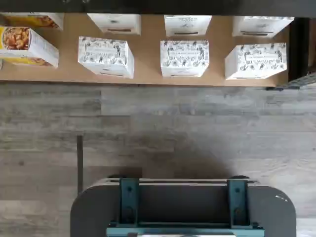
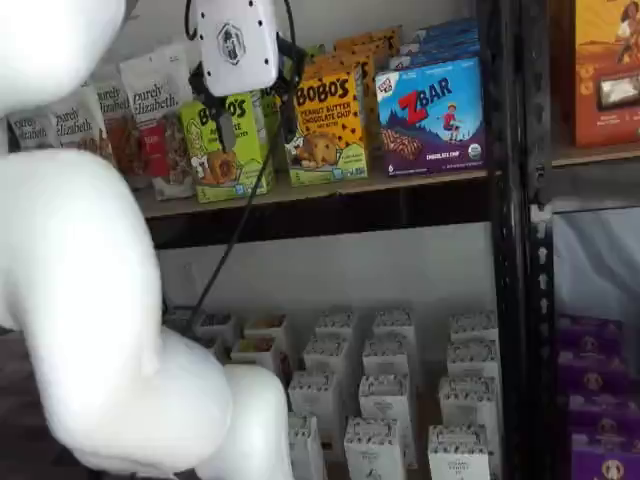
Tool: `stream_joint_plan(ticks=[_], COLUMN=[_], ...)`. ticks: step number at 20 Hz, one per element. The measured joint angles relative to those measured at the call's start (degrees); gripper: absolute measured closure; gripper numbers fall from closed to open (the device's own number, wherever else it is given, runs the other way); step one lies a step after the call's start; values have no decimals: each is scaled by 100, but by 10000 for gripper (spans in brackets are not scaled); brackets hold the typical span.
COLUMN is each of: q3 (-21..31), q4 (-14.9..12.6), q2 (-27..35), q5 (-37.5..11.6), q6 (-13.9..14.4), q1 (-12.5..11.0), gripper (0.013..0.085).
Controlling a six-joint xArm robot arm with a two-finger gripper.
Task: Pick up the orange box on the top shelf, the fifth box from the left
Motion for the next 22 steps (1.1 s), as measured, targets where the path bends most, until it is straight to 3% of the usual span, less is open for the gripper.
stream_joint_plan(ticks=[3, 8, 12, 18, 22], q3=[-460, -523, -463, -331, -332], q4=[12, -20, -13, -167, -446], q2=[487, 488, 361, 199, 286], q5=[848, 977, 723, -18, -258], q6=[16, 39, 56, 282, 590], q1=[3, 41, 53, 348, 757], gripper=[130, 130, 130, 130, 130])
